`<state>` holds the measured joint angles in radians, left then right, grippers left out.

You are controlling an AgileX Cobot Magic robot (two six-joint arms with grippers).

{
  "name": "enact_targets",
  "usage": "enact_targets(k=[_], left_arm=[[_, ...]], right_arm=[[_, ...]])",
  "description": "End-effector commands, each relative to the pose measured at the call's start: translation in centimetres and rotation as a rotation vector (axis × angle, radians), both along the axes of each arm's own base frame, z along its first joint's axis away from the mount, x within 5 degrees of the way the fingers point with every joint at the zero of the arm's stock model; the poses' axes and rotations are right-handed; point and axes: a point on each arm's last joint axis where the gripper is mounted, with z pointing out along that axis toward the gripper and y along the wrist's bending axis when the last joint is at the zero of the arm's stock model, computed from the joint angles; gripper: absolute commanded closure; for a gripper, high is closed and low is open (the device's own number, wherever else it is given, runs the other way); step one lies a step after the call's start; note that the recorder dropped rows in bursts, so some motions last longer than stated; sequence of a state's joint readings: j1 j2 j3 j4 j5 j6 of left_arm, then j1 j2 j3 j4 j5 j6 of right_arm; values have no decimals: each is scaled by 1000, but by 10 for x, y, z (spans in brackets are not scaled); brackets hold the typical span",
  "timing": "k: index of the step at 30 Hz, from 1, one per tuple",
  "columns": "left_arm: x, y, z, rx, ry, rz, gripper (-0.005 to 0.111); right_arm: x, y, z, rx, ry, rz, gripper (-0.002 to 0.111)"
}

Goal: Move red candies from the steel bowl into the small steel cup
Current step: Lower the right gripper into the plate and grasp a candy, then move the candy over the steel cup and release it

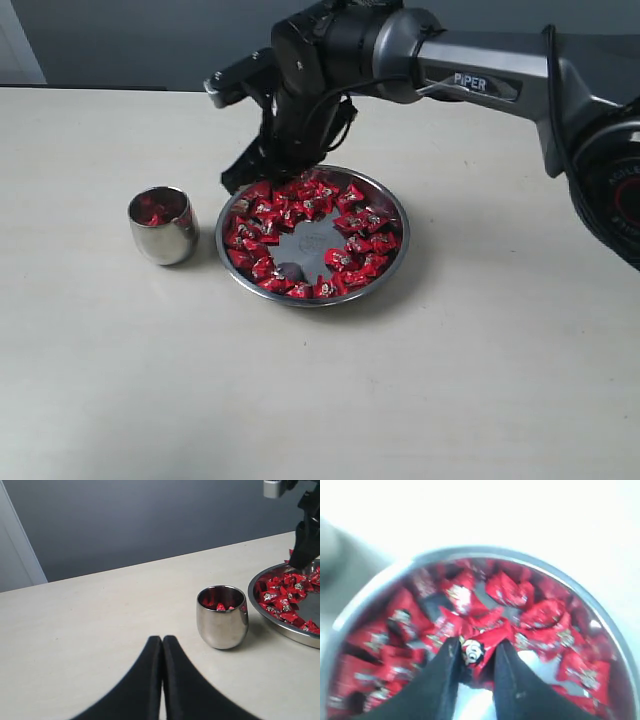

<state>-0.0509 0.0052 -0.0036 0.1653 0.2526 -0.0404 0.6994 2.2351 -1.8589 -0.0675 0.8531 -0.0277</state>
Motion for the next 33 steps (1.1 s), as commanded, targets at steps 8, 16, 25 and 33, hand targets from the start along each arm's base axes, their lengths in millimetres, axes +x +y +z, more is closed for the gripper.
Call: enact_targets(k=[8,16,25,33], left_arm=[[0,0,0,-6,-12,-2,106],[0,0,0,-6,-12,-2,106],[0,0,0,-6,-12,-2,106],[0,0,0,-6,-12,-2,106]], right_arm=[[-37,66,19,291,-101,230,109],[-37,69,12,319,-74,217,87],[-38,70,12,334,-70,211,75],[-35,62,9,244,-68,240,75]])
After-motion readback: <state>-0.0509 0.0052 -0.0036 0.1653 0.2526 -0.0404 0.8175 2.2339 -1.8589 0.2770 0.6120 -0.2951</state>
